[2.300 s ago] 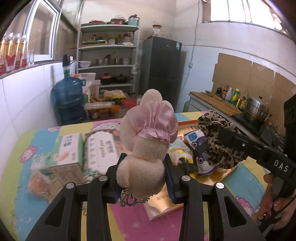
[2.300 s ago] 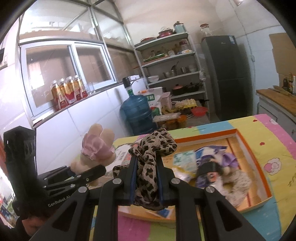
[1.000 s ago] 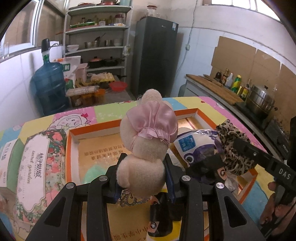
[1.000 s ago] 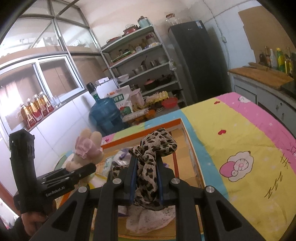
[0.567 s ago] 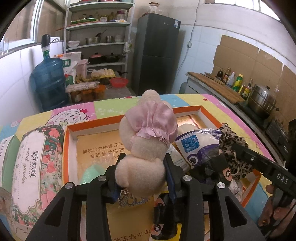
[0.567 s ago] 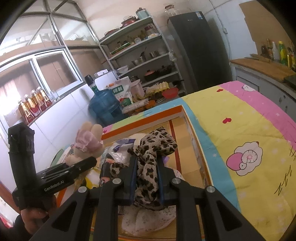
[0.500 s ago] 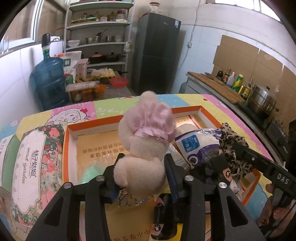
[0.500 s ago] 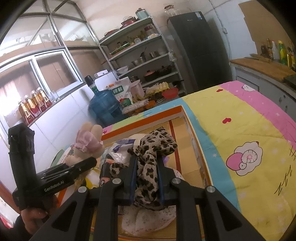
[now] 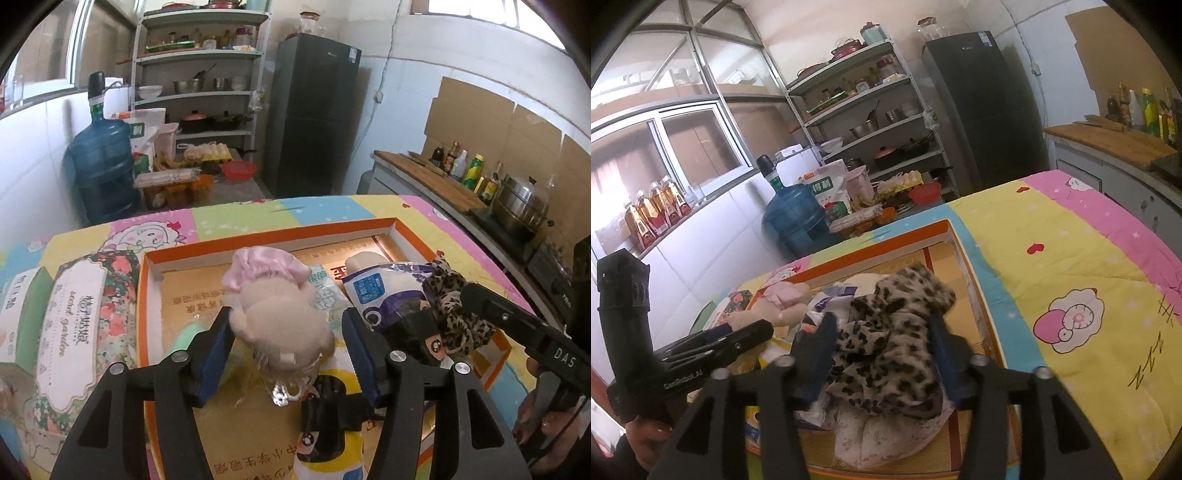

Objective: Organize soft objects
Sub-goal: 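Open both grippers to release the bunny and scrunchie into the box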

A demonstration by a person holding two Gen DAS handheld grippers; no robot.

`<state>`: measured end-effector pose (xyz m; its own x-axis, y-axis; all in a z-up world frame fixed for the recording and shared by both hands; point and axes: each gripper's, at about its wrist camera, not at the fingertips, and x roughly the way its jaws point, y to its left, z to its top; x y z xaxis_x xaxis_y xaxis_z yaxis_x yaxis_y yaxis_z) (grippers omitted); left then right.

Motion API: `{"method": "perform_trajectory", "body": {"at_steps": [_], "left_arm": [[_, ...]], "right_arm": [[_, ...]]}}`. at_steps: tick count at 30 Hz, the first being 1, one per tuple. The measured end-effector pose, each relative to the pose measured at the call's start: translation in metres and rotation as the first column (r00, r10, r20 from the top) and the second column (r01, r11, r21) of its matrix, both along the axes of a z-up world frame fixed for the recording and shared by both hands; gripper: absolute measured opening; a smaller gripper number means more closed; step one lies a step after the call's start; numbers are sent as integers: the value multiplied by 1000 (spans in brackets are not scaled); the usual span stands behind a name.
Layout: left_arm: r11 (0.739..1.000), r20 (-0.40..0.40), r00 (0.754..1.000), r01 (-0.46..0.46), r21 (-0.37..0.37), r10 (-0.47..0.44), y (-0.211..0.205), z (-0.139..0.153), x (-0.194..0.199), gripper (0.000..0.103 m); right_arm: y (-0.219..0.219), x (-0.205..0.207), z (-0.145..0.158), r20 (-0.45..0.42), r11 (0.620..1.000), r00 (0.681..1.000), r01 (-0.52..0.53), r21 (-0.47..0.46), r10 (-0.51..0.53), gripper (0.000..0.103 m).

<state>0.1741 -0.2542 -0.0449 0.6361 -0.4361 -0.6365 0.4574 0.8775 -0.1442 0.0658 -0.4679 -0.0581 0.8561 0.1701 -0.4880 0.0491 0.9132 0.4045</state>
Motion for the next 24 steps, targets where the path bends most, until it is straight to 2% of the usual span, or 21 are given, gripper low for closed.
{"method": "perform_trajectory", "body": {"at_steps": [11,24], "left_arm": [[1000,60,998,-25,18,24,14,13,-18,61],[995,85,991,-99,-12,100,57,27,-37,61]], "right_arm": [[8,-15,18,31,1000,999,17,-26,-17,60],[37,-24,42,65,998,998,-10,-61,13,60]]}}
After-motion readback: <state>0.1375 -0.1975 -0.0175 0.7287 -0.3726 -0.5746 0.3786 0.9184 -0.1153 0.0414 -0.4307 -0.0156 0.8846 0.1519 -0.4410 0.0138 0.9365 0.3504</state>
